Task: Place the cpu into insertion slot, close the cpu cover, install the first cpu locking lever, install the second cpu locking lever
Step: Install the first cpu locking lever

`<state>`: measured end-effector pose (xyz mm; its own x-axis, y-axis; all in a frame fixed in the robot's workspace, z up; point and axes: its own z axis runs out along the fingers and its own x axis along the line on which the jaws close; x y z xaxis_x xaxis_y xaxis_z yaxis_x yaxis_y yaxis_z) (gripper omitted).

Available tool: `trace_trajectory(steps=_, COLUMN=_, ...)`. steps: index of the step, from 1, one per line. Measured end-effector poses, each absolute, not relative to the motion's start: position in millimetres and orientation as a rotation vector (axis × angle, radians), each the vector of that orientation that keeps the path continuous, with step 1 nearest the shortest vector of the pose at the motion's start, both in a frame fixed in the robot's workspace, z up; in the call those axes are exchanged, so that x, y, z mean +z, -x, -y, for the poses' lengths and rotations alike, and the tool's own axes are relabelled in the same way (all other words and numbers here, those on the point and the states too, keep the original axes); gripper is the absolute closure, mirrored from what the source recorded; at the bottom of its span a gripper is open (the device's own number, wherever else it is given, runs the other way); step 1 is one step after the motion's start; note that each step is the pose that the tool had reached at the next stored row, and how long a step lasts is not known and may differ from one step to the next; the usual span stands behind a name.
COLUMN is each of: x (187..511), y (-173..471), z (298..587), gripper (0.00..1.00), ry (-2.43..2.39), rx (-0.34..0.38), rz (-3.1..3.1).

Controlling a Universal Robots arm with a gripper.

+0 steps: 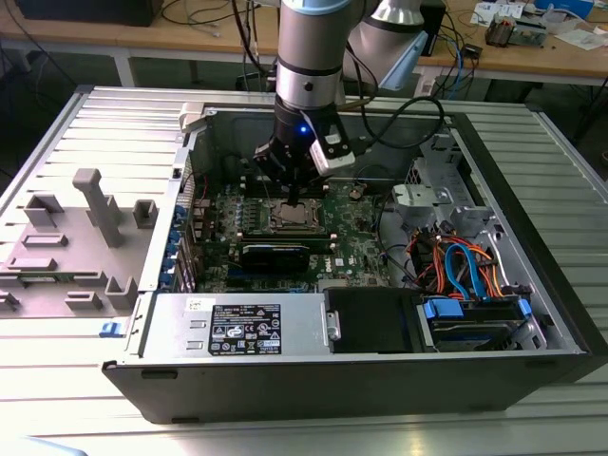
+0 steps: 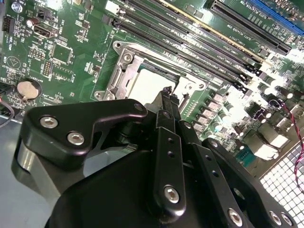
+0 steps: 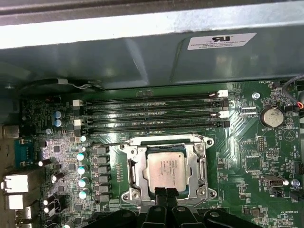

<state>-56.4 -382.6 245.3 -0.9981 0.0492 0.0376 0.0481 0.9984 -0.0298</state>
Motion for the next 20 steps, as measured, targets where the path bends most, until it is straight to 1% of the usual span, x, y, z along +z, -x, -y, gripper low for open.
trace_trajectory(steps=20, x=245.2, y=56.5, z=382.6, gripper=0.89, ry=-0.058, rx=0.04, rz=3.104)
